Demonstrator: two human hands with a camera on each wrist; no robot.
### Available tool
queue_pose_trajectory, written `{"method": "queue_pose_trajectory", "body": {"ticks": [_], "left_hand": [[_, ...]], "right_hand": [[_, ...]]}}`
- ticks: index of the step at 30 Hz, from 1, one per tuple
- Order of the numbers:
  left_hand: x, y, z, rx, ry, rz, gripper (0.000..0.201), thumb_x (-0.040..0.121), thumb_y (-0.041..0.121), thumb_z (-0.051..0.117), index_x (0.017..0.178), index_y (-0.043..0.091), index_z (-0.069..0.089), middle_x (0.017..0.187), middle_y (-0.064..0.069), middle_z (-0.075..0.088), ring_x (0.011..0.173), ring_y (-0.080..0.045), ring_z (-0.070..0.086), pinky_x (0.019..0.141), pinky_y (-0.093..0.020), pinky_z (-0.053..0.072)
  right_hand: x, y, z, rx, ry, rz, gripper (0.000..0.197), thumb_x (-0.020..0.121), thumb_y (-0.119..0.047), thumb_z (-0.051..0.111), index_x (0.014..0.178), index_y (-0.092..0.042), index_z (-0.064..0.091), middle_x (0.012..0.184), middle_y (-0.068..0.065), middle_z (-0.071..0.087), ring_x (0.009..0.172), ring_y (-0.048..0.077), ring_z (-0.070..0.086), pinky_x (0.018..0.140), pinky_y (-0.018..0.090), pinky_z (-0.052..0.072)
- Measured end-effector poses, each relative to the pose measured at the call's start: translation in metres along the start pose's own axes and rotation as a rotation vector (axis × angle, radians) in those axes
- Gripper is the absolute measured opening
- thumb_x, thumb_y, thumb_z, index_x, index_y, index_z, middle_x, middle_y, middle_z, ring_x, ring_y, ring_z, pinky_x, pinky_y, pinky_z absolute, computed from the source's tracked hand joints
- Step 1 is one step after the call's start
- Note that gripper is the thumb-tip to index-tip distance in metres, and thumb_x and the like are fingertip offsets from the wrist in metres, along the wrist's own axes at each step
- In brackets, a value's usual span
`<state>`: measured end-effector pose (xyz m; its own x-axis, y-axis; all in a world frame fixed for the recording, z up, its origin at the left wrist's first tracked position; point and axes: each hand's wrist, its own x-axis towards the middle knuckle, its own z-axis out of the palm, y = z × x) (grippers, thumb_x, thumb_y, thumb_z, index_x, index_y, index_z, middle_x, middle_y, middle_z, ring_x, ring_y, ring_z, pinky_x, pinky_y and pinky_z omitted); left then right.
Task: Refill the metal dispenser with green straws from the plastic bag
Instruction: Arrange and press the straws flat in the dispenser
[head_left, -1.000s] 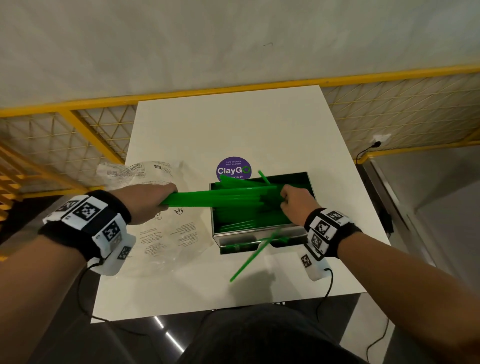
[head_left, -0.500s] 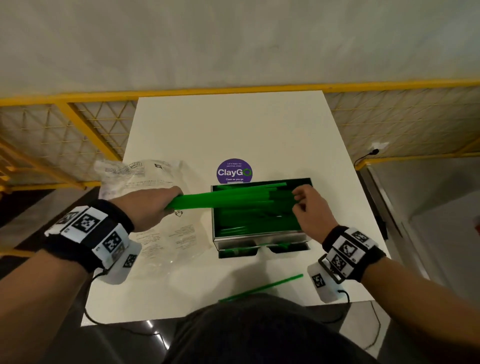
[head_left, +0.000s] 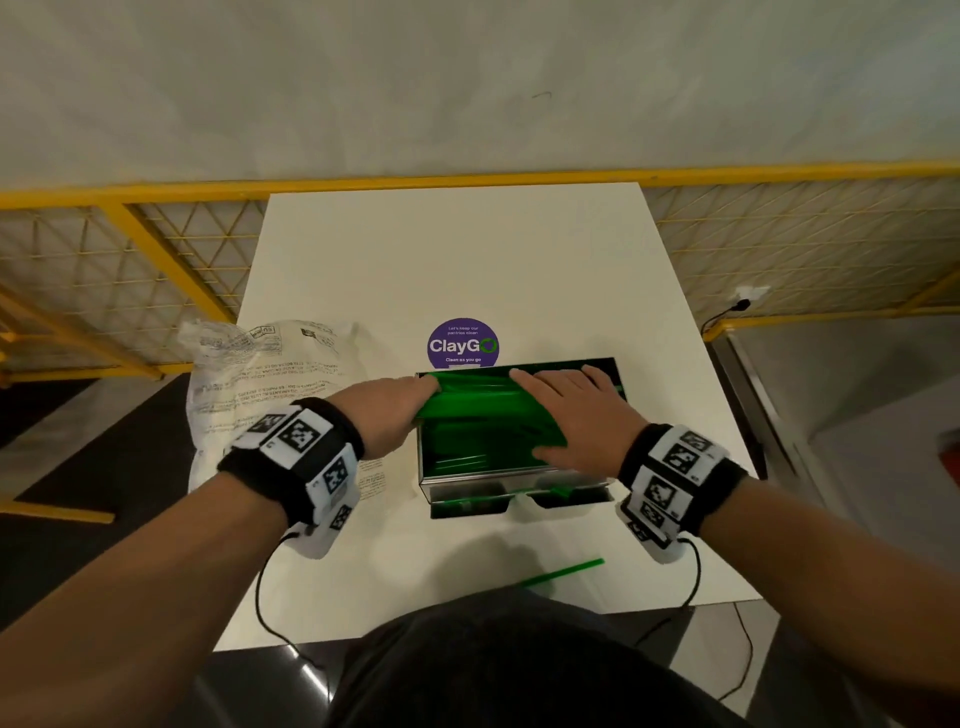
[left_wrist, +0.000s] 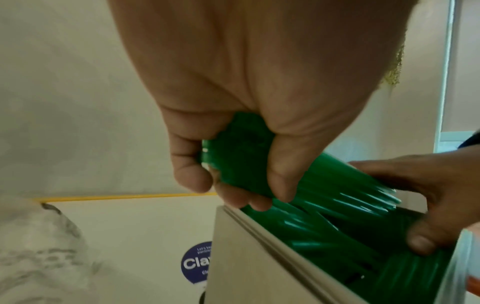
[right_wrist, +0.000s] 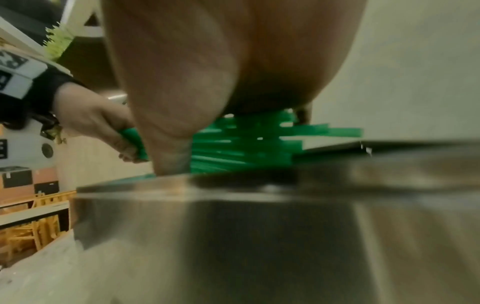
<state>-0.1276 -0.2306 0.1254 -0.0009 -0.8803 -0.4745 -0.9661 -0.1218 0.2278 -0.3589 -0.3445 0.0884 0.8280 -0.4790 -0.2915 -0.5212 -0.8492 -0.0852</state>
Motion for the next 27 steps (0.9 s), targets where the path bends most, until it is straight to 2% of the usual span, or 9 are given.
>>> {"method": "queue_pose_trajectory", "body": {"ticks": [3, 6, 11, 14, 18, 21, 24, 27], "left_hand": [[0.016, 0.005, 0.007, -0.145, 0.048, -0.004, 0.046, 0.092, 0.014, 0.055, 0.135, 0.014, 0.037, 0.127, -0.011, 0.050, 0.111, -0.027, 0.054, 0.091, -0.035, 0.043], [0.019, 0.001, 0.011, -0.291, 0.123, -0.012, 0.071, 0.084, 0.011, 0.067, 0.143, 0.020, 0.027, 0.131, -0.009, 0.042, 0.114, -0.026, 0.051, 0.095, -0.033, 0.043], [0.014, -0.008, 0.013, -0.348, 0.216, -0.044, 0.080, 0.076, 0.017, 0.077, 0.140, 0.023, 0.030, 0.129, -0.004, 0.039, 0.100, -0.016, 0.048, 0.087, -0.026, 0.042], [0.011, -0.010, 0.018, -0.341, 0.218, -0.070, 0.071, 0.078, 0.021, 0.075, 0.137, 0.019, 0.035, 0.127, -0.005, 0.044, 0.106, -0.019, 0.050, 0.088, -0.026, 0.040], [0.013, -0.009, 0.028, -0.297, 0.269, -0.066, 0.049, 0.084, 0.018, 0.068, 0.127, 0.012, 0.046, 0.118, -0.010, 0.058, 0.105, -0.026, 0.055, 0.085, -0.030, 0.042], [0.014, -0.006, 0.028, -0.257, 0.302, -0.034, 0.043, 0.084, 0.014, 0.067, 0.122, 0.011, 0.049, 0.114, -0.010, 0.056, 0.101, -0.028, 0.056, 0.083, -0.035, 0.045], [0.013, -0.003, 0.028, -0.229, 0.297, -0.008, 0.048, 0.081, 0.016, 0.070, 0.124, 0.013, 0.049, 0.116, -0.007, 0.050, 0.099, -0.028, 0.056, 0.083, -0.035, 0.047], [0.010, -0.001, 0.027, -0.200, 0.282, 0.005, 0.067, 0.074, 0.032, 0.077, 0.131, 0.017, 0.044, 0.123, -0.004, 0.043, 0.107, -0.022, 0.049, 0.088, -0.036, 0.047]], "right_hand": [[0.015, -0.001, 0.008, -0.084, -0.017, 0.054, 0.069, 0.095, -0.040, 0.047, 0.150, -0.025, 0.008, 0.141, 0.005, 0.041, 0.125, 0.027, 0.044, 0.109, 0.044, 0.027], [0.023, 0.000, 0.010, -0.117, -0.080, 0.085, 0.053, 0.097, -0.023, 0.045, 0.145, -0.020, 0.023, 0.134, 0.009, 0.046, 0.118, 0.029, 0.049, 0.098, 0.044, 0.036], [0.024, 0.008, 0.012, -0.036, -0.082, 0.122, 0.062, 0.090, -0.007, 0.051, 0.143, -0.021, 0.024, 0.137, 0.012, 0.038, 0.120, 0.031, 0.044, 0.097, 0.044, 0.036], [0.022, 0.007, 0.015, 0.024, -0.067, 0.137, 0.068, 0.087, -0.004, 0.052, 0.145, -0.023, 0.023, 0.136, 0.013, 0.036, 0.119, 0.032, 0.043, 0.097, 0.043, 0.036], [0.023, 0.006, 0.017, 0.101, -0.055, 0.162, 0.068, 0.086, -0.012, 0.057, 0.144, -0.023, 0.023, 0.130, 0.011, 0.037, 0.118, 0.031, 0.044, 0.097, 0.044, 0.037], [0.022, 0.005, 0.017, 0.207, -0.115, 0.154, 0.069, 0.086, -0.029, 0.062, 0.143, -0.025, 0.024, 0.133, 0.010, 0.033, 0.121, 0.031, 0.042, 0.097, 0.045, 0.041], [0.024, 0.004, 0.017, 0.181, -0.170, 0.147, 0.068, 0.088, -0.042, 0.060, 0.143, -0.027, 0.025, 0.140, 0.010, 0.033, 0.127, 0.031, 0.039, 0.102, 0.047, 0.037], [0.025, 0.005, 0.017, 0.128, -0.212, 0.137, 0.066, 0.089, -0.043, 0.058, 0.143, -0.027, 0.026, 0.143, 0.010, 0.032, 0.129, 0.031, 0.037, 0.104, 0.049, 0.034]]}}
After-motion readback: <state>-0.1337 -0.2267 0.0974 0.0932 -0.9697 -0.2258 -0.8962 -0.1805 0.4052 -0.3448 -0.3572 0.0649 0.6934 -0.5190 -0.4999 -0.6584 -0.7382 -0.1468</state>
